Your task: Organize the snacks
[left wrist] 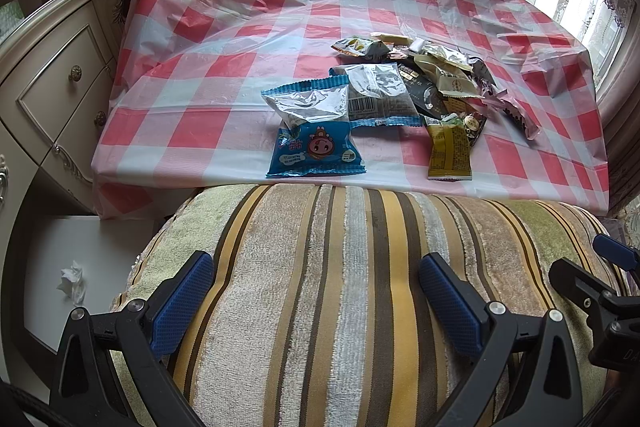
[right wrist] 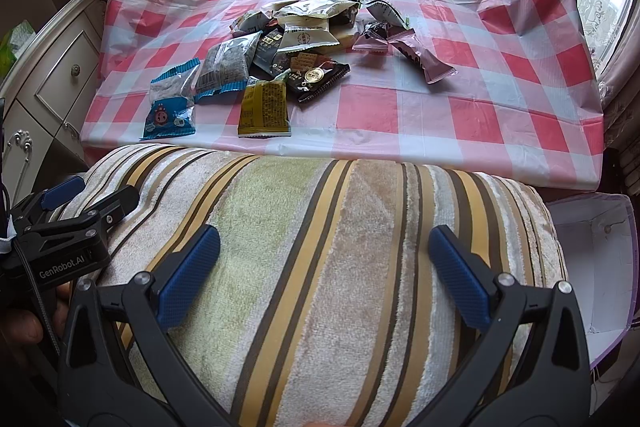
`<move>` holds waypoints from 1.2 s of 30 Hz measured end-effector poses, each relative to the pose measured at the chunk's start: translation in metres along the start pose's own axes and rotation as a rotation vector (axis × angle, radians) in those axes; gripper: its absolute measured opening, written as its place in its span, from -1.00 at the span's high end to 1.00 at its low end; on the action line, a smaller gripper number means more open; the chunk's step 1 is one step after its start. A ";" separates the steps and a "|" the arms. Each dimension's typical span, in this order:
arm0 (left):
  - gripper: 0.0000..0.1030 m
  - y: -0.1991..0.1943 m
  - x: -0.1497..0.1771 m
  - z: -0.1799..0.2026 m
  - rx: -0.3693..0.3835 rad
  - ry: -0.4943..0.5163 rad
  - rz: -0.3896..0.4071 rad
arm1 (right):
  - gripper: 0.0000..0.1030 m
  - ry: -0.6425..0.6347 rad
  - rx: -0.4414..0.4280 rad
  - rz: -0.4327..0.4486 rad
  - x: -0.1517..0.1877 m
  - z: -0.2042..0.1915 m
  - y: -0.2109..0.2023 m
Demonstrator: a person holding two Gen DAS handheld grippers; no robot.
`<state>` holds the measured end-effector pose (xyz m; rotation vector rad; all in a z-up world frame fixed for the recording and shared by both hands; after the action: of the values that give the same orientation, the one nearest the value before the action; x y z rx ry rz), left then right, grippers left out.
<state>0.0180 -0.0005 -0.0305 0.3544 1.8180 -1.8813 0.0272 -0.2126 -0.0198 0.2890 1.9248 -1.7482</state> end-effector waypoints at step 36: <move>-1.00 0.006 -0.016 -0.008 0.012 -0.052 0.000 | -1.00 0.011 -0.020 -0.014 -0.027 -0.008 0.021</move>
<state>0.0332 0.0100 -0.0284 0.3071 1.7735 -1.8845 0.0585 -0.1972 -0.0241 0.2790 1.9558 -1.7391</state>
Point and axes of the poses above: each gripper's, at about its wrist camera, not at the fingertips, and y roughly the way its jaws point, z to its right, x to its underside, the point moved 3 cm from there along y, roughly the way its jaws point, and after that the axes turned 4 degrees about -y, right-handed, at the moved point
